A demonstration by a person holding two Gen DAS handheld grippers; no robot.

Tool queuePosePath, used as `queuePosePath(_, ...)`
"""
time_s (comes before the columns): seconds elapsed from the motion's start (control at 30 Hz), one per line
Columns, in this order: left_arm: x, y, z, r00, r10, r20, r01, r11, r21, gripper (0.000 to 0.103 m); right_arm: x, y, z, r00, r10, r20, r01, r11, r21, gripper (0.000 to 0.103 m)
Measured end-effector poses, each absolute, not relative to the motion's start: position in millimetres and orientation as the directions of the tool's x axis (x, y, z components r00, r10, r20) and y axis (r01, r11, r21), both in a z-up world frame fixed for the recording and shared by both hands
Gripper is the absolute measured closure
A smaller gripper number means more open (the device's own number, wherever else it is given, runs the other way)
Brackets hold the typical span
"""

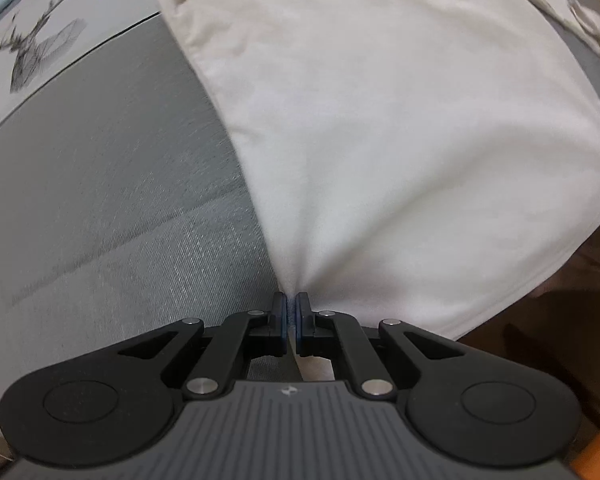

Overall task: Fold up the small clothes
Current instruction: 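Pull the shirt apart with both grippers to spread it flat, then release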

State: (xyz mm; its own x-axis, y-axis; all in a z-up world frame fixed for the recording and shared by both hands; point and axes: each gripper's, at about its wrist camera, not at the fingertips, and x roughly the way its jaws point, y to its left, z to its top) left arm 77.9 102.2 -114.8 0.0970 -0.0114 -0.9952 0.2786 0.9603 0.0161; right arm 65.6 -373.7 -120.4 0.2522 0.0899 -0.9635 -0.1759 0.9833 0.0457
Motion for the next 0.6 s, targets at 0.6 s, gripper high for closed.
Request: queuePosePath(0.6,75.7,94.9,-86.7,0.229,-0.011,-0.973,0.306,0.950,0.061,0.087,74.6,-361.3,-117.8,0.303,0.115,-0.946,-0.240,0.970,0.041,0.096)
